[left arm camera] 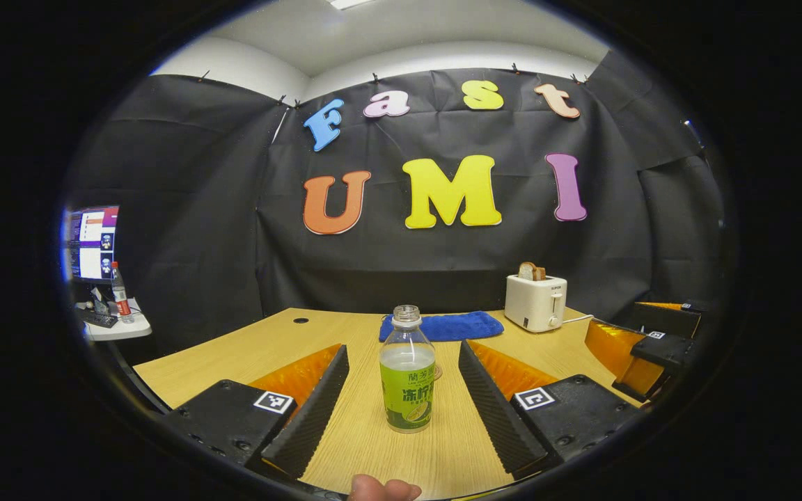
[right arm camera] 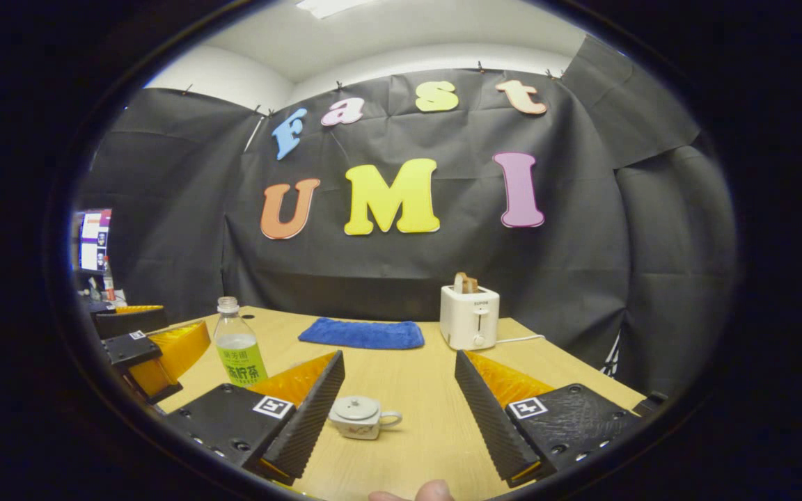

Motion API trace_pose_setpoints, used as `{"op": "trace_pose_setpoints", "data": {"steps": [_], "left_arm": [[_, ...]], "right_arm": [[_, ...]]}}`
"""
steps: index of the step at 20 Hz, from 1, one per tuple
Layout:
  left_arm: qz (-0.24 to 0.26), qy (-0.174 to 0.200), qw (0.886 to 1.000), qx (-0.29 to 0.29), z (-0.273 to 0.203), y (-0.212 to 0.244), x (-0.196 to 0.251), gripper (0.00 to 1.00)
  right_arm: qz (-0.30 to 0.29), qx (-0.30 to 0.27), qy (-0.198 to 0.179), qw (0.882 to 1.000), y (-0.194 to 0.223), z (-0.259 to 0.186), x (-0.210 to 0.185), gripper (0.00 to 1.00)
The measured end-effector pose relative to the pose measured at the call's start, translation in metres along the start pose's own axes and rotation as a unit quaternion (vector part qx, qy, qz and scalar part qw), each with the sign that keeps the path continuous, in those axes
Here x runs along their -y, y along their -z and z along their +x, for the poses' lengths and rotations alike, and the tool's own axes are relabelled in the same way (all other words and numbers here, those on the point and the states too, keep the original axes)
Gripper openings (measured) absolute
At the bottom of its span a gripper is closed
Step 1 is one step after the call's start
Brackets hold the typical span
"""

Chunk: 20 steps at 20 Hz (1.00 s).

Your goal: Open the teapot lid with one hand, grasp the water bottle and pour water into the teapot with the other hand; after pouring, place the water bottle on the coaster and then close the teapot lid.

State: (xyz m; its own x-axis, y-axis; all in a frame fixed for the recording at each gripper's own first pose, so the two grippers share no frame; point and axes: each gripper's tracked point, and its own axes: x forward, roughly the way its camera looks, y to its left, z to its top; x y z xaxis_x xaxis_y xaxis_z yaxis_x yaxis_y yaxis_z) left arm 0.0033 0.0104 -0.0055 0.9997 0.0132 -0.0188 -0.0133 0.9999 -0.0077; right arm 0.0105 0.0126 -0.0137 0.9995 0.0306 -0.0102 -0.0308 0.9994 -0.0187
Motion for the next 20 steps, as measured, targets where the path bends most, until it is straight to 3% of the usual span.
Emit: {"op": "trace_pose_setpoints", "data": {"steps": [20], "left_arm": [[-0.022,-0.007,1.0,-0.007,0.004,0.001,-0.022,0.99]], "right_arm": [[-0.002,-0.076,-0.025,0.997,0.082,0.08,-0.049,0.95]]}}
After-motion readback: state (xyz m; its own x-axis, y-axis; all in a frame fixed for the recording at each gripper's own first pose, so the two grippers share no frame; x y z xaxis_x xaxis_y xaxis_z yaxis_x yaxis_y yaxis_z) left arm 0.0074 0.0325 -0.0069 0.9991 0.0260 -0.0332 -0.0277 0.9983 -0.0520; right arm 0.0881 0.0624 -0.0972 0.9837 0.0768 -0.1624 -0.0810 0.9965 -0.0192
